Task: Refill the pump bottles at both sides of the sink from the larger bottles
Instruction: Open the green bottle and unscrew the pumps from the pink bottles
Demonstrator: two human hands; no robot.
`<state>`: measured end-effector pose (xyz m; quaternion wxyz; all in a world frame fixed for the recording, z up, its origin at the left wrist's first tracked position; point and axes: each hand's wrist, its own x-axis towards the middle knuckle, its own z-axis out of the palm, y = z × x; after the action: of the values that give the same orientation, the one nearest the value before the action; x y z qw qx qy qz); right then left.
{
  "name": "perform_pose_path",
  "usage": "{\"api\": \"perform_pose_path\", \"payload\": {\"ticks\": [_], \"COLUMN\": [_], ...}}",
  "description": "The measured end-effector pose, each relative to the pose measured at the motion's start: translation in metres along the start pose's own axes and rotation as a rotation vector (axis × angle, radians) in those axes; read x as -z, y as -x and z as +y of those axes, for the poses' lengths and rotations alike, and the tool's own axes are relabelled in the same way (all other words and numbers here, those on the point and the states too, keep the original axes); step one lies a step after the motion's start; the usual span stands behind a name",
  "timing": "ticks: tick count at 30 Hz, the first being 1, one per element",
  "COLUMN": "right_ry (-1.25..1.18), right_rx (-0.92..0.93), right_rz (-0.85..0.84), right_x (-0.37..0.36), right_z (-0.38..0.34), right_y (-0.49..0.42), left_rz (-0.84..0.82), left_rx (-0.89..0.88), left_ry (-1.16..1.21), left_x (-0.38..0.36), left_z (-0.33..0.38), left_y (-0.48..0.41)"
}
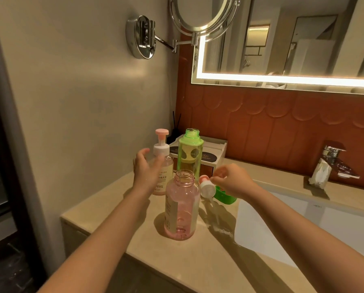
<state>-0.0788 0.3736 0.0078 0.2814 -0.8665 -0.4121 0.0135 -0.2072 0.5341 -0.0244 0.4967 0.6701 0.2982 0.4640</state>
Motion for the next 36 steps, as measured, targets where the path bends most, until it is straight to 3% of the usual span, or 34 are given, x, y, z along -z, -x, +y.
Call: {"api": "perform_pose_path", "payload": {"ticks": [12, 26, 36], "right_ry": [-0.039, -0.138, -0.205], "right_rx": [0.026, -0.024, 0.015], "right_rz": [0.008, -0.033, -0.025], "right_x": [0.013, 0.014, 0.028], "right_z": [0.002, 0.002, -0.001], "right_y": [0.002, 0.021, 0.061], "left_rz": [-0.109, -0.116, -0.241], "left_rx": [0.001, 0.034, -0.009], "left_ry": [-0.176, -0.102, -0.031], "left_x": [-0.019, 0.032, 0.082], "left_z": [0.002, 0.002, 0.058], "left_y": [-0.043, -0.015, 0.047]}}
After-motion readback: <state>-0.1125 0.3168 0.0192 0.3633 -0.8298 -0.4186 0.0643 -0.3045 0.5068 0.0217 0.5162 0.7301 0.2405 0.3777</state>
